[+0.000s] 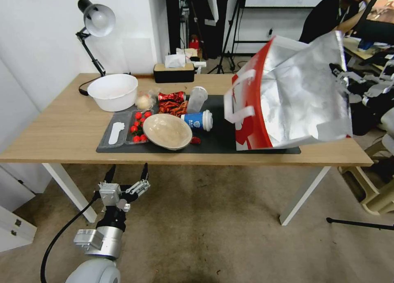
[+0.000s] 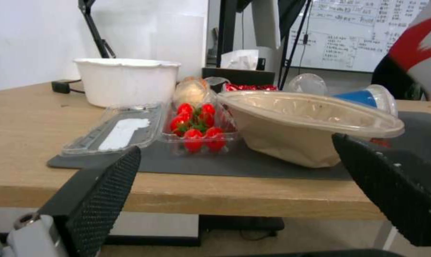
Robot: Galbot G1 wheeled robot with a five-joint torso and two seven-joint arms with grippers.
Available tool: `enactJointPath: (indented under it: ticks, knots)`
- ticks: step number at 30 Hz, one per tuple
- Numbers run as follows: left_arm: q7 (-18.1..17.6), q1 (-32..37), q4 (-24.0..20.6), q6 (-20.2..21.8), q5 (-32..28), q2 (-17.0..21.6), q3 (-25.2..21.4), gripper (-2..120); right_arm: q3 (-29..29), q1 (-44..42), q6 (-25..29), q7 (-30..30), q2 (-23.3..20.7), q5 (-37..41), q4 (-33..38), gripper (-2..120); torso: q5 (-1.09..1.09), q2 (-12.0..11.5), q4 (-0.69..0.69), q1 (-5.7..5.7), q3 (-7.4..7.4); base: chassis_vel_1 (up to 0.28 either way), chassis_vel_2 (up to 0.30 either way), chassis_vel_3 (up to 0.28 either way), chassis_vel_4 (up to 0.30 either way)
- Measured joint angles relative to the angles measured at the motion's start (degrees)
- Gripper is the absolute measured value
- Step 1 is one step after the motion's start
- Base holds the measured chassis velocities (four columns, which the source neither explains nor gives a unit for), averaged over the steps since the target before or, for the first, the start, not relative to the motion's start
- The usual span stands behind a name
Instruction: Pick up the food delivery bag from the floor and place it on the table.
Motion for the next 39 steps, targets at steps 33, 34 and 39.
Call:
enactJointPath:
  ticks: [33, 34, 39]
  knots:
    - [0.01, 0.81, -0.69, -0.71, -0.20, -0.28, -0.69, 100, -3.52, -28.69, 16.00, -25.11, 10.95, -33.12, 12.23, 100, -0.01, 0.00, -0.01, 0.00, -0.01, 0.000, 0.000, 0.000, 0.000]
    - [0.04, 0.80, -0.62, -0.81, -0.22, -0.26, -0.69, 100, -4.02, -30.01, 16.35, -23.04, 12.36, -35.20, 12.50, 100, -0.01, 0.00, 0.00, 0.00, -0.01, 0.000, 0.000, 0.000, 0.000]
    - [0.15, 0.74, -0.33, -1.08, -0.31, -0.28, -0.66, 100, -7.81, -34.23, 18.90, -14.35, 18.74, -43.58, 12.56, 100, 0.00, 0.01, -0.01, -0.01, -0.01, 0.000, 0.000, 0.000, 0.000]
